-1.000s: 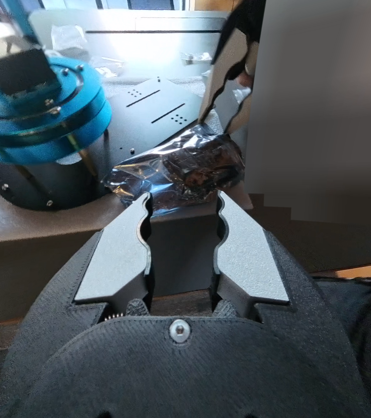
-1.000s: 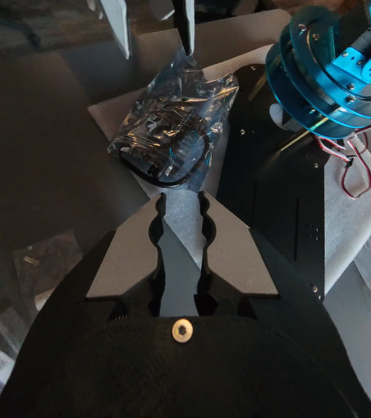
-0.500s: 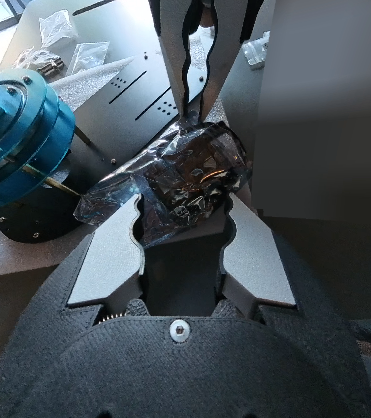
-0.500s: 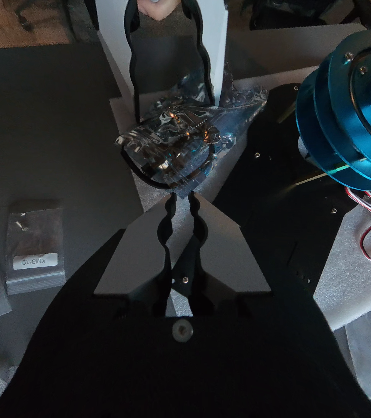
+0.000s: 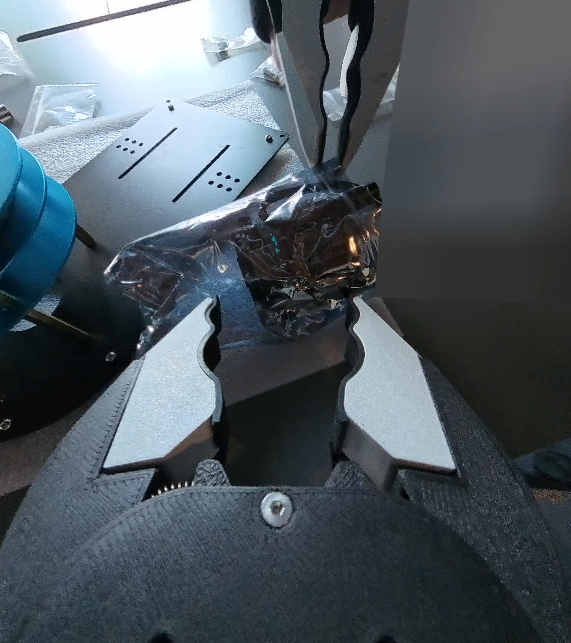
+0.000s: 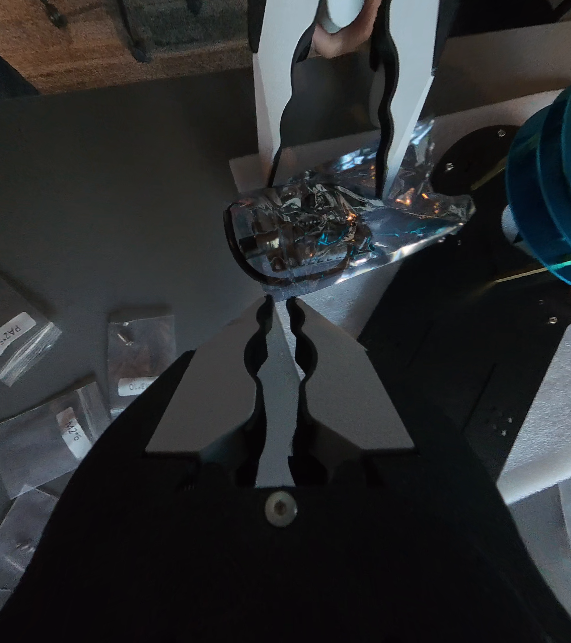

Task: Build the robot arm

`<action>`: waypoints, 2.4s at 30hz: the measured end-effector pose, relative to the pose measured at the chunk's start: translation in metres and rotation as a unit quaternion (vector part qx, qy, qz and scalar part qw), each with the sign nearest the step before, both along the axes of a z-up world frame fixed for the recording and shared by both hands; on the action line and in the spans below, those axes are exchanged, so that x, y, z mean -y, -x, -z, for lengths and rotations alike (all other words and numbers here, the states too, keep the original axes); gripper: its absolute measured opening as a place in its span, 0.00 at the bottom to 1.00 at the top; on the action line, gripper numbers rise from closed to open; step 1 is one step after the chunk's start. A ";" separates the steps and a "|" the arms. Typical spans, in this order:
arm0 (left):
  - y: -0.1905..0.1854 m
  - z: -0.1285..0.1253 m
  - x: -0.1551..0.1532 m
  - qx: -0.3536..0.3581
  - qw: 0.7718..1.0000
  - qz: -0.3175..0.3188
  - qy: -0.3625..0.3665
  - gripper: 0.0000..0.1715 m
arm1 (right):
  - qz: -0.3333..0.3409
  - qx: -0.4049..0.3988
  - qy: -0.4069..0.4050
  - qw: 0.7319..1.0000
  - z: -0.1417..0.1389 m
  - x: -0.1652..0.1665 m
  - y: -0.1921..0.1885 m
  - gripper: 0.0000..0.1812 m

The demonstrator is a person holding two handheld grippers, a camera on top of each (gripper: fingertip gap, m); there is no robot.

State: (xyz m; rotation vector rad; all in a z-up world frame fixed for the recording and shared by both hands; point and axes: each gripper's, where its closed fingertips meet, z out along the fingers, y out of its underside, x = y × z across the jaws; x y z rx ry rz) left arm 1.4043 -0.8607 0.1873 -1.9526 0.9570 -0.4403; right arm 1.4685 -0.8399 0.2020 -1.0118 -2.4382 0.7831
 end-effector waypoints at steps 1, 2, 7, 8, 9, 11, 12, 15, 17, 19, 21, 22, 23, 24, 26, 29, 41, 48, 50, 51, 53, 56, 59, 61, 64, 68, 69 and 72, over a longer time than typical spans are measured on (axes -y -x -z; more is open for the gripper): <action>-0.001 0.000 0.000 0.000 1.000 0.001 0.000 0.41 | 0.001 0.005 0.006 1.000 0.000 0.001 -0.001 0.04; -0.001 0.001 0.001 0.001 1.000 0.001 0.000 0.41 | 0.004 0.007 0.010 1.000 0.000 0.001 -0.001 0.04; 0.000 0.000 0.002 0.012 1.000 0.008 0.009 0.40 | 0.018 0.017 0.050 0.998 -0.001 0.004 -0.001 0.04; 0.000 0.000 0.002 0.015 1.000 0.009 0.012 0.39 | 0.020 0.016 0.052 0.998 -0.001 0.004 0.000 0.04; 0.000 0.000 0.001 0.018 1.000 0.008 0.013 0.38 | 0.023 0.016 0.055 0.998 -0.002 0.004 0.000 0.04; 0.000 -0.001 0.001 0.023 1.000 0.008 0.016 0.36 | 0.027 0.015 0.065 0.997 -0.004 0.005 0.000 0.04; 0.000 -0.001 0.001 0.024 1.000 0.008 0.015 0.35 | 0.030 0.013 0.072 0.997 -0.005 0.005 0.000 0.04; 0.000 -0.001 0.002 0.020 1.000 0.008 0.008 0.34 | 0.040 0.017 0.077 0.996 -0.005 0.006 0.000 0.04; 0.000 -0.001 0.002 0.018 1.000 0.008 0.006 0.34 | 0.044 0.015 0.076 0.996 -0.006 0.006 0.000 0.04; 0.000 -0.001 0.002 0.017 1.000 0.008 0.005 0.33 | 0.051 0.013 0.078 0.996 -0.008 0.007 0.000 0.04; 0.000 -0.001 0.002 0.015 1.000 0.007 0.003 0.33 | 0.059 0.007 0.080 0.995 -0.009 0.007 0.001 0.04; 0.000 -0.001 0.002 0.014 1.000 0.006 0.003 0.33 | 0.066 0.009 0.075 0.995 -0.007 0.005 0.000 0.05; 0.000 -0.001 0.002 0.013 1.000 0.004 0.002 0.33 | 0.076 0.011 0.067 0.995 -0.004 0.001 -0.002 0.05; 0.001 -0.001 0.001 0.011 1.000 0.001 0.000 0.31 | 0.082 0.006 0.063 0.995 -0.002 -0.001 -0.004 0.08; 0.002 -0.002 0.000 0.015 1.000 -0.002 -0.003 0.29 | 0.105 -0.018 0.054 0.993 -0.002 -0.005 -0.005 0.18; 0.003 -0.004 0.001 0.023 1.000 -0.003 -0.016 0.26 | 0.113 -0.101 0.033 0.988 -0.014 -0.001 -0.010 0.17; 0.006 -0.014 0.023 -0.025 0.989 0.094 -0.108 0.26 | 0.173 -0.200 -0.175 0.948 -0.002 0.053 -0.008 0.11; 0.011 -0.009 0.018 -0.019 0.990 0.126 -0.065 0.35 | 0.159 -0.195 -0.282 0.926 0.014 0.051 0.005 0.12; 0.010 -0.006 0.017 -0.012 0.989 0.133 -0.061 0.33 | 0.162 -0.206 -0.284 0.922 0.013 0.051 0.011 0.12; 0.009 -0.005 0.016 -0.011 0.989 0.135 -0.051 0.31 | 0.171 -0.209 -0.277 0.922 0.012 0.051 0.013 0.12; 0.009 -0.002 0.017 -0.015 0.989 0.141 -0.030 0.32 | 0.190 -0.226 -0.281 0.913 0.007 0.047 0.018 0.11; 0.008 -0.002 0.017 -0.028 0.988 0.144 -0.039 0.32 | 0.181 -0.264 -0.283 0.904 -0.004 0.052 0.025 0.08; 0.010 -0.008 0.010 -0.050 0.986 0.131 -0.094 0.35 | 0.201 -0.271 -0.287 0.896 -0.011 0.045 0.027 0.03; 0.011 -0.017 0.005 -0.054 0.982 0.121 -0.132 0.32 | 0.203 -0.280 -0.290 0.893 -0.017 0.041 0.028 0.02; 0.009 -0.037 0.001 -0.051 0.972 0.113 -0.200 0.25 | 0.215 -0.294 -0.269 0.892 -0.028 0.039 0.030 0.02; 0.008 -0.044 -0.007 -0.124 0.938 0.114 -0.302 0.14 | 0.235 -0.302 -0.241 0.892 -0.038 0.030 0.030 0.02; 0.006 -0.043 -0.008 -0.144 0.927 0.122 -0.323 0.08 | 0.241 -0.303 -0.228 0.893 -0.039 0.028 0.029 0.02; 0.003 -0.043 -0.016 -0.190 0.899 0.127 -0.372 0.03 | 0.268 -0.304 -0.196 0.893 -0.042 0.018 0.026 0.02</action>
